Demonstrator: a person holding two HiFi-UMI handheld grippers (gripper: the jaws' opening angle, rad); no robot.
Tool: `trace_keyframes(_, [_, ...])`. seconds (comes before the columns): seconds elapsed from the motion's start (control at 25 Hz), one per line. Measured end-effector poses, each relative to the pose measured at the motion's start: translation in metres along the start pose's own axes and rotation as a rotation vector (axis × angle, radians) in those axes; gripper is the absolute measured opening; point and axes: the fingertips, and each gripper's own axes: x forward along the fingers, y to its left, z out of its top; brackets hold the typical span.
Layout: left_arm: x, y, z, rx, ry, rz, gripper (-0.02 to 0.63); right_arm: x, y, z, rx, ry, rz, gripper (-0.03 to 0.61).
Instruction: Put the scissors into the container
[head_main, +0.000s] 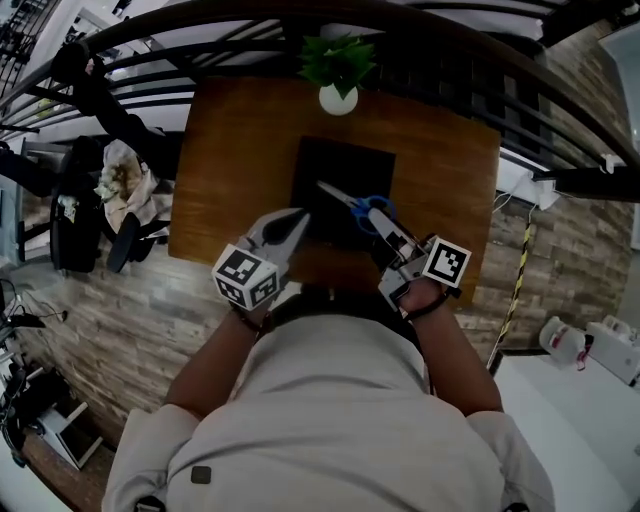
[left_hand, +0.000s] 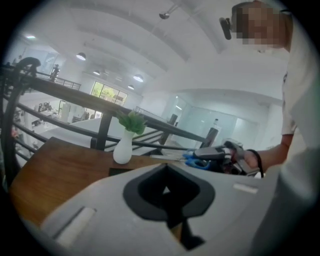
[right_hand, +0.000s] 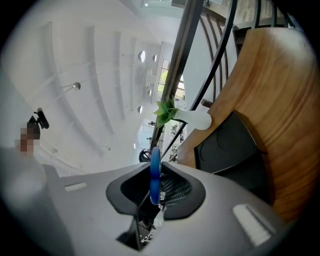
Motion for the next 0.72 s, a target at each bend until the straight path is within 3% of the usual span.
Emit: trace_keyframes(0.72, [0.036,0.055,-0.075,-0.096,0.088,0.066,0.002,0.027,-0.118,-0.04,0.035,0.197,-0.124,0.06])
